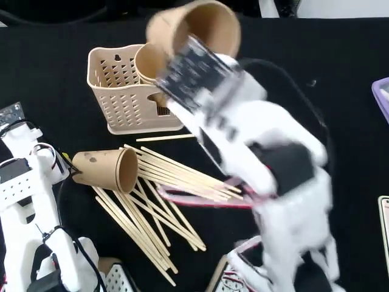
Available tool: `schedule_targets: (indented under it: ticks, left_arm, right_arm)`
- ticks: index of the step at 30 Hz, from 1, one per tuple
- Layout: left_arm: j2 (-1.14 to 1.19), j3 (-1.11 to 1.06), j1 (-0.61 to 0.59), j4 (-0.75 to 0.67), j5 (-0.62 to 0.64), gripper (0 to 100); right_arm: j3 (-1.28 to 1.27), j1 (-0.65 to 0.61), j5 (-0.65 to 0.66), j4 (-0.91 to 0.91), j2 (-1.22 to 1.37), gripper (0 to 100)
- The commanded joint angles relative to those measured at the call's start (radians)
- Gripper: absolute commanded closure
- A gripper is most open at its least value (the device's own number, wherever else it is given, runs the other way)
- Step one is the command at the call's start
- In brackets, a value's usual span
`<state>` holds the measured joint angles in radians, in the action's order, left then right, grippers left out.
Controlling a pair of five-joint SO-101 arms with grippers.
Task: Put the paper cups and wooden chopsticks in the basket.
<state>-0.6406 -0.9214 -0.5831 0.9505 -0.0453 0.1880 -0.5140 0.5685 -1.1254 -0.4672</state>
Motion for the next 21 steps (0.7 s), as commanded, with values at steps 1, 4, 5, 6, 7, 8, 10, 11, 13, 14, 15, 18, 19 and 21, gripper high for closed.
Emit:
schedule_targets:
  ticks: [1,4,5,6,7,8,10,11,13,14,15,18,19,21]
  left_arm:
    - [-0.009,0.013,-0.008,-0.018,0.002,78]
    - [-0.009,0.013,-0.008,-0.018,0.002,78]
    - [-0.009,0.013,-0.008,-0.018,0.002,78]
    - [-0.011,0.013,-0.008,-0.018,0.002,78]
    - [-0.011,0.013,-0.008,-0.018,0.002,78]
    - [-0.011,0.013,-0.008,-0.018,0.002,78]
    - [-0.011,0.013,-0.008,-0.018,0.002,78]
    - [-0.011,0.013,-0.008,-0.018,0.002,78]
    - [-0.011,0.013,-0.008,-0.018,0.002,78]
    - [-0.011,0.013,-0.008,-0.018,0.002,78]
    - [-0.011,0.013,-0.008,-0.018,0.002,78]
    - [-0.011,0.013,-0.008,-0.018,0.002,78]
    - [-0.011,0.013,-0.008,-0.018,0.002,78]
    - [-0.011,0.013,-0.010,-0.018,0.002,78]
  right_arm:
    - [0.074,-0.018,-0.015,0.054,0.102,98.8]
    - [0.137,-0.017,-0.015,-0.002,0.180,98.8]
    - [0.159,-0.017,-0.014,-0.021,0.203,98.8]
    - [0.176,-0.017,-0.014,-0.037,0.225,98.8]
    - [0.193,-0.017,-0.014,-0.049,0.248,98.8]
    - [0.202,-0.017,-0.014,-0.058,0.269,98.8]
    - [0.202,-0.017,-0.014,-0.061,0.308,98.8]
    - [0.197,-0.017,-0.014,-0.061,0.320,98.8]
    - [0.189,-0.020,-0.014,-0.068,0.341,98.8]
    - [0.191,-0.021,-0.014,-0.080,0.351,98.8]
    - [0.197,-0.028,-0.014,-0.095,0.358,98.8]
    - [0.191,-0.041,0.031,-0.135,0.381,98.8]
    - [0.191,-0.046,0.058,-0.150,0.394,98.8]
    - [0.191,-0.049,0.103,-0.176,0.424,98.8]
